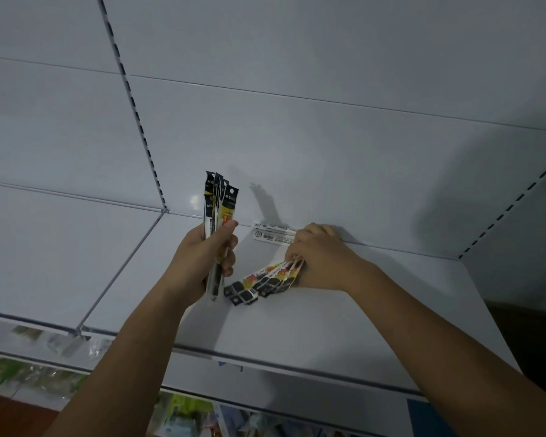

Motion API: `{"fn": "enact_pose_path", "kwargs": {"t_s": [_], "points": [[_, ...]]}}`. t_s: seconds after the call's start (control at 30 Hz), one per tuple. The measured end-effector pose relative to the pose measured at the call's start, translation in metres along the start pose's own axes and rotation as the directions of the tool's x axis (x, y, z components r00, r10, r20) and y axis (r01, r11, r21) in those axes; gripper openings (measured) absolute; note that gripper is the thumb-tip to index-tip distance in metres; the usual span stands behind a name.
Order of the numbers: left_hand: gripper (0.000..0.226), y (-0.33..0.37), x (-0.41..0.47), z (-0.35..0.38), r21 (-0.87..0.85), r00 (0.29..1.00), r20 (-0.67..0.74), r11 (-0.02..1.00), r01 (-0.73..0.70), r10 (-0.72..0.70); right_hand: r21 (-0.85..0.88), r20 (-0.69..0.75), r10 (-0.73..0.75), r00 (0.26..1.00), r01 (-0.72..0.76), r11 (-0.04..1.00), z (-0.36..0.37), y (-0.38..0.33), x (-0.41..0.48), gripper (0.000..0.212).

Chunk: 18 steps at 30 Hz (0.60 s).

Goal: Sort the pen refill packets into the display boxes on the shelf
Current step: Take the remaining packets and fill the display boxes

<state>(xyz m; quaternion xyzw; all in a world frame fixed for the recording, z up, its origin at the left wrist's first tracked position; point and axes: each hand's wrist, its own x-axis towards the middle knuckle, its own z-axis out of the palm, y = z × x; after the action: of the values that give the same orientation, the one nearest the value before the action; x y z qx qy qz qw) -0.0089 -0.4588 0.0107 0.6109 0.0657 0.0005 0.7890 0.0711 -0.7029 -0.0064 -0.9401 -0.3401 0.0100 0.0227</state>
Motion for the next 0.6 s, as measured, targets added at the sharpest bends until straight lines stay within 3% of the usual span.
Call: {"fn": "enact_pose_path", "kwargs": {"t_s": [0.17, 0.27, 0.37, 0.43, 0.6], "points": [[0.027, 0.003, 0.001, 0.001, -0.012, 1.000, 0.020, 1.000, -0.008, 0.008, -0.035, 0.019, 0.201, 0.979, -0.201, 0.979, 0.001, -0.012, 0.000, 0.060], [0.025, 0.004, 0.000, 0.000, -0.017, 1.000, 0.030, 1.000, -0.004, 0.005, 0.117, 0.052, 0.264, 0.963, -0.269, 0.956, 0.000, -0.012, -0.004, 0.072], [0.026, 0.003, -0.001, -0.002, -0.014, 1.000, 0.030, 1.000, -0.001, 0.002, 0.251, 0.143, 0.219, 0.965, -0.249, 0.935, -0.007, -0.006, -0.013, 0.085], [0.028, 0.001, -0.001, -0.005, -0.011, 1.000, 0.031, 1.000, -0.001, 0.002, 0.300, 0.168, 0.196, 0.966, -0.240, 0.923, -0.010, -0.001, -0.017, 0.077], [0.029, -0.002, 0.000, -0.008, -0.025, 0.999, 0.031, 1.000, 0.010, -0.009, 0.304, 0.164, 0.154, 0.974, -0.199, 0.932, -0.001, 0.001, -0.013, 0.024]]}}
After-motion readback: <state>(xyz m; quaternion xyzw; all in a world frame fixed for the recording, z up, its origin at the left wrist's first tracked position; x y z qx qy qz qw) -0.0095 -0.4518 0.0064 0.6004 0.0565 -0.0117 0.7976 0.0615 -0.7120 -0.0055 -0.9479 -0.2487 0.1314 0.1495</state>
